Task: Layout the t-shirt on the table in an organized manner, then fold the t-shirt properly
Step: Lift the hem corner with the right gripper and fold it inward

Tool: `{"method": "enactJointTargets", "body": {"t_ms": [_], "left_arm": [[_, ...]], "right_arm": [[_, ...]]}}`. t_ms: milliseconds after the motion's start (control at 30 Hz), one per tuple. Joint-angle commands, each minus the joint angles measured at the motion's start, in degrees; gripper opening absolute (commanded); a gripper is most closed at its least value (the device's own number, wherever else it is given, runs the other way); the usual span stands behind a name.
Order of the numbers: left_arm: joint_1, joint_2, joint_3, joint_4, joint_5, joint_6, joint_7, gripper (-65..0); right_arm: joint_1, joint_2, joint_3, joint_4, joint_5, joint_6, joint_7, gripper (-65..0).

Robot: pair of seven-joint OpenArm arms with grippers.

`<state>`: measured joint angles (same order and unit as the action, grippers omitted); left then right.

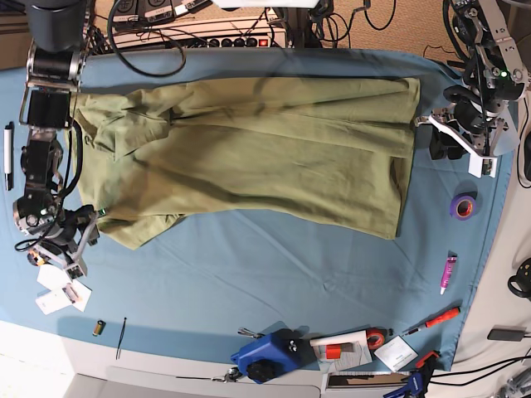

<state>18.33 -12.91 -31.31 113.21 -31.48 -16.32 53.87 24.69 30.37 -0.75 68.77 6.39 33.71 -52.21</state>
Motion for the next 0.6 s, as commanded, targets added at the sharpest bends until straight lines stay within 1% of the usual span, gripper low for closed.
{"method": "enactJointTargets", "body": {"t_ms": [0,67,167,267,333,400,433,467,567], "left_arm": [[-0.24,-0.57,-0.33,0.83,-0.66,-0.2,-1.4,-43.3],[-0.24,-0.57,-0.33,0.83,-0.66,-0.2,-1.42,-43.3],[-0.24,-0.57,-0.33,0.83,-0.68,-0.2,-1.44,-43.3],[-0.24,-0.55,-0.33,0.83,-0.66,-0.2,-2.03,-43.3],[-0.26,-0.57,-0.33,0.83,-0.68,-0.2,-2.12,-43.3],[-0.24,-0.55,-0.33,0.83,-0.63,-0.2,-2.32,-43.3],[-0.24,-0.57,-0.33,0.83,-0.66,-0.2,-2.32,-43.3],[-0.24,-0.57,-0.33,0.83,-0.66,-0.17,-2.32,-43.3],[-0.24,-0.57,-0.33,0.83,-0.63,-0.2,-2.32,-43.3]], "right_arm": [[2.62,0.92,-0.26,-0.92,1.42,0.79,1.25,-36.3],[4.24,0.9,-1.81,-4.66,2.75,1.84,1.29,-36.3],[6.12,0.9,-5.64,-9.2,2.73,1.79,1.81,-36.3],[6.91,0.87,-10.25,-12.35,2.56,1.44,5.64,-36.3],[6.86,0.85,-13.53,-13.18,2.32,0.37,6.64,-36.5],[6.78,0.85,-16.52,-13.33,0.26,-3.06,6.56,-37.8],[6.73,0.76,-17.64,-13.33,-1.11,-4.85,6.62,-40.8],[6.73,0.7,-18.34,-13.33,-2.56,-6.34,6.58,-45.6],[6.75,0.59,-18.75,-13.27,-4.13,-10.69,4.44,-62.8]]}}
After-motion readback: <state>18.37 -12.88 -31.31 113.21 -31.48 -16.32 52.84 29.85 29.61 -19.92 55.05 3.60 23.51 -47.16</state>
